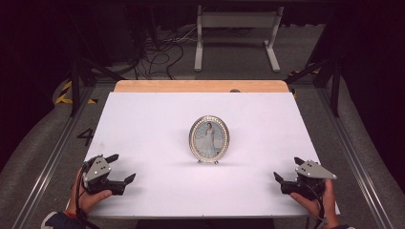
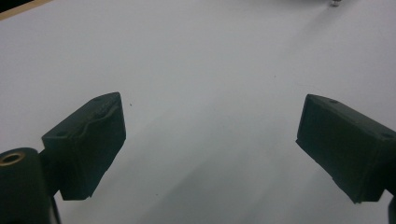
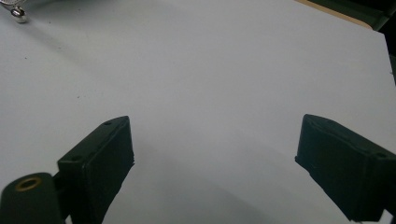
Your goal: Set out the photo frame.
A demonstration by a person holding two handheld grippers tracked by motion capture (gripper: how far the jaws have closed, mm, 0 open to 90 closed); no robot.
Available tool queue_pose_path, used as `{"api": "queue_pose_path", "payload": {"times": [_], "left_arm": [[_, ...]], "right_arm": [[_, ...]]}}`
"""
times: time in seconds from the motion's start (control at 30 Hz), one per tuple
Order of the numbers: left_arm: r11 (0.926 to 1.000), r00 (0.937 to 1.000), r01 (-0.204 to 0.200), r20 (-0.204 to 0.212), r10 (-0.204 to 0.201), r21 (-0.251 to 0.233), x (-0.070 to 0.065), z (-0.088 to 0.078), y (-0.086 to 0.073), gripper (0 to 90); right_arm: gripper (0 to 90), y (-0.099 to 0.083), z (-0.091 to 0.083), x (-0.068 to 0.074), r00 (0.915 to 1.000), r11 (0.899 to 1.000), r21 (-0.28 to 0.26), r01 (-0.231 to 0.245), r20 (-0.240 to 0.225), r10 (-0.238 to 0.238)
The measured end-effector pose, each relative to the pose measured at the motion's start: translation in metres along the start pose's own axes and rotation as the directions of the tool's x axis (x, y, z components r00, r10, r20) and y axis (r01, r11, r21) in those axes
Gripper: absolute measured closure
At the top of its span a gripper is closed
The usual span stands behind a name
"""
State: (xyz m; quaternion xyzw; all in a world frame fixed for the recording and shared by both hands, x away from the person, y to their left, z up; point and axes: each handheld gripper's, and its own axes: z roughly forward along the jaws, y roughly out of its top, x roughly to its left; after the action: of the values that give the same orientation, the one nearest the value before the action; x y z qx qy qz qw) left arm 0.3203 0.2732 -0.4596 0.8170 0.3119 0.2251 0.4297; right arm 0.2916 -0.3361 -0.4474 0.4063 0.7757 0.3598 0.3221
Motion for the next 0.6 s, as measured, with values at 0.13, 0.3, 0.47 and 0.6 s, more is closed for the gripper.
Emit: {"api": "queue_pose_path", "payload": {"times": [0.13, 0.3, 0.47, 0.6], "left_arm": [[1.0, 1.0, -0.002, 0.003, 0.002, 0.003, -0.0001, 0.0011, 0.0007, 8.5], [1.0, 1.0, -0.001, -0.001, 0.001, 0.007, -0.0011, 0.0007, 0.0007, 8.5], [0.9999, 1.0, -0.01, -0.001, 0.01, 0.009, -0.0005, 0.0011, 0.0012, 8.5], [0.9998, 0.9999, -0.012, 0.002, 0.012, 0.013, -0.0005, 0.0025, 0.0018, 8.5]], "right_arm": [[10.5, 0.0, 0.0008, 0.0009, 0.9999, 1.0, 0.001, 0.009, -0.004, -0.009], [10.5, -0.0002, 0.0004, 0.0006, 1.0, 1.0, 0.003, 0.007, -0.001, -0.007], [10.5, 0.0001, 0.0003, 0.0005, 1.0, 1.0, 0.0, 0.003, -0.004, -0.003], [10.5, 0.0, 0.0004, 0.0003, 1.0, 1.0, 0.001, 0.008, 0.001, -0.008]]}}
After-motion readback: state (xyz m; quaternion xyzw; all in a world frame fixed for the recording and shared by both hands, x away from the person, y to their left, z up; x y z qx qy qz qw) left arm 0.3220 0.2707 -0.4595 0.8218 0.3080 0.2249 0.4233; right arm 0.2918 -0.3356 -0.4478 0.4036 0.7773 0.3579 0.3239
